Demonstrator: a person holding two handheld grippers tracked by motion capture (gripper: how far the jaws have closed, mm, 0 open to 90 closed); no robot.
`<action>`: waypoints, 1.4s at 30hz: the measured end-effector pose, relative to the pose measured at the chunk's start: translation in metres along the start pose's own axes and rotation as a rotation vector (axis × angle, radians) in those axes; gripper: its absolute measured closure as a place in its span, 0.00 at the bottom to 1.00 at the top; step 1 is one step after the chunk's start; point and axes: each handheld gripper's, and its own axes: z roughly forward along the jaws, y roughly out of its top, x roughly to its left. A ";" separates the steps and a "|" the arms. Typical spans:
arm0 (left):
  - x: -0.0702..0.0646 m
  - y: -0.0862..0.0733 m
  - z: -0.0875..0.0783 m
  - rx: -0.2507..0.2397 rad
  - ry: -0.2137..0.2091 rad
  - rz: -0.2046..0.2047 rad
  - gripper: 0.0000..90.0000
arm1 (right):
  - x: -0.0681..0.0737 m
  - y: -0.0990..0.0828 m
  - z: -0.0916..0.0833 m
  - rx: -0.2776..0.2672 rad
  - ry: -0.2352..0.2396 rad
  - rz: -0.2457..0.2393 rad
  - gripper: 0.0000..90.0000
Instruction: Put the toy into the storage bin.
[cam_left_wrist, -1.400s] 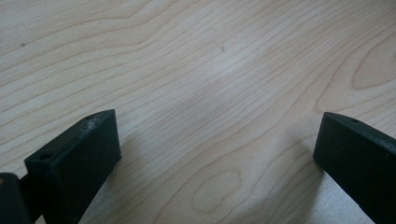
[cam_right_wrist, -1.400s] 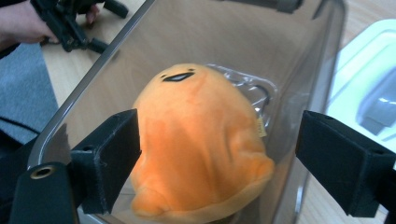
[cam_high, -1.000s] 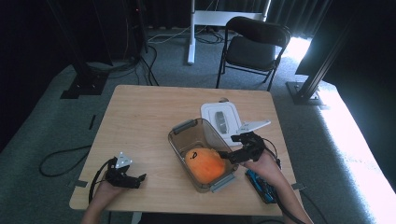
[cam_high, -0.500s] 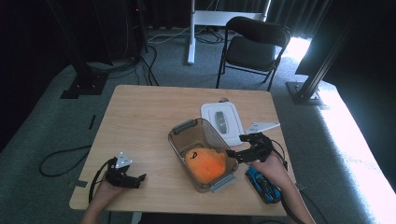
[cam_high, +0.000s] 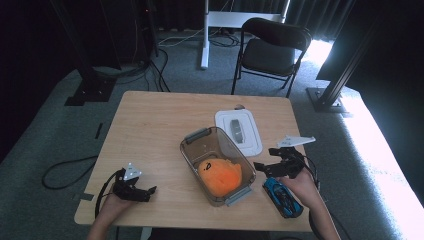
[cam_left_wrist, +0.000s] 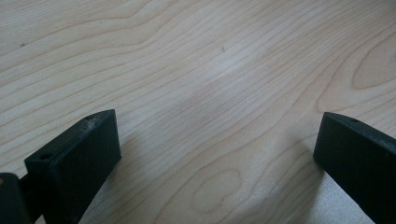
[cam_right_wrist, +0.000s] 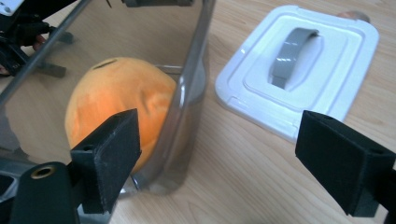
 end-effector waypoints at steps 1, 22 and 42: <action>0.000 0.000 0.000 0.001 0.000 0.001 0.01 | -0.001 -0.002 -0.001 0.000 -0.003 0.005 0.15; 0.000 0.000 0.000 0.000 0.000 0.001 0.01 | -0.020 -0.063 0.000 0.033 -0.080 0.119 0.15; 0.000 0.000 0.000 0.000 0.000 0.001 0.01 | -0.018 -0.113 0.011 0.121 -0.170 0.157 0.15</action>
